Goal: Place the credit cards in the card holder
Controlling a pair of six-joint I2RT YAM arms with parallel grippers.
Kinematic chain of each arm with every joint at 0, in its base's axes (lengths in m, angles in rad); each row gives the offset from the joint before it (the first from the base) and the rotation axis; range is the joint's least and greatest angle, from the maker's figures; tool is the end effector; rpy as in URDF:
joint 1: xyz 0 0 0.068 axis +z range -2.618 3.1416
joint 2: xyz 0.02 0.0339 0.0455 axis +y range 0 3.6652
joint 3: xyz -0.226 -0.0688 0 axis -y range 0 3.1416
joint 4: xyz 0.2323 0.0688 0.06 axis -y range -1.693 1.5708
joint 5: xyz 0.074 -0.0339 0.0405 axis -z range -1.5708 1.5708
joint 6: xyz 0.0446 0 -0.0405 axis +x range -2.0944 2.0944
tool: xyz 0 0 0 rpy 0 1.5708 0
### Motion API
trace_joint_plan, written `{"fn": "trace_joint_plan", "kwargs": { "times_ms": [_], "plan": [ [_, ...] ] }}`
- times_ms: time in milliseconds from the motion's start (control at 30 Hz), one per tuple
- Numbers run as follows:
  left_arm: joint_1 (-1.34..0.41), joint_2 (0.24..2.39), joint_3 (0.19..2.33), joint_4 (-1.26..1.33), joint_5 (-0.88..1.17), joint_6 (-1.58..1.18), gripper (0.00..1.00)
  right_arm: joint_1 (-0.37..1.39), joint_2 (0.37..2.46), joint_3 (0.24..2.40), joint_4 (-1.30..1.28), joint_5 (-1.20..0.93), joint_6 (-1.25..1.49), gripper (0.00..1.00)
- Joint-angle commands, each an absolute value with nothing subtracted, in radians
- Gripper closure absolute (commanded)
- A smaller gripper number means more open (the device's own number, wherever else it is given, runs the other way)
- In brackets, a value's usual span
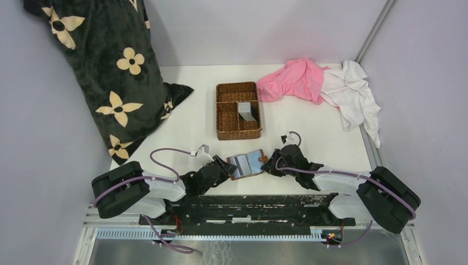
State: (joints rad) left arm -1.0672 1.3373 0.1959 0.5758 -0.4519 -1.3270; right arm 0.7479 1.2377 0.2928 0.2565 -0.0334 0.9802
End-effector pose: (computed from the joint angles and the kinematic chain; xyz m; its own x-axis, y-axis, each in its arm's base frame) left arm 0.1210 -0.1792 0.0860 -0.6544 -0.6213 -0.4309 -0.1037 0.6382 -0.7628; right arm 0.1620 0.1523 0.0986 -0.8396 0.3534 -0.4124 -0.0022 0.7571 0.6533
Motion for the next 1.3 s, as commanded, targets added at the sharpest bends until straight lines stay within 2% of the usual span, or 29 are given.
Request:
{"fn": "trace_joint_plan", "kwargs": {
  "times_ms": [0,300,533,700,900,1267],
  "plan": [
    [-1.072,1.309,0.191,0.557,-0.472,-1.305,0.58,0.770,1.246,0.305,0.264,-0.004,0.983,0.89],
    [-1.088,1.026,0.180,0.166,-0.563,-1.315,0.55,0.776,1.232,0.310,0.243,0.004,0.980,0.89],
    [-1.089,1.181,0.265,0.124,-0.492,-1.276,0.51,0.786,1.242,0.326,0.232,0.012,0.979,0.88],
    [-1.091,1.267,0.274,0.171,-0.466,-1.290,0.49,0.792,1.235,0.342,0.205,0.015,0.977,0.87],
    [-1.091,1.345,0.219,0.358,-0.435,-1.320,0.49,0.808,1.247,0.348,0.186,0.032,0.982,0.86],
    [-1.112,1.233,0.225,0.421,-0.525,-1.287,0.49,0.856,1.286,0.350,0.201,0.067,0.999,0.86]
  ]
}}
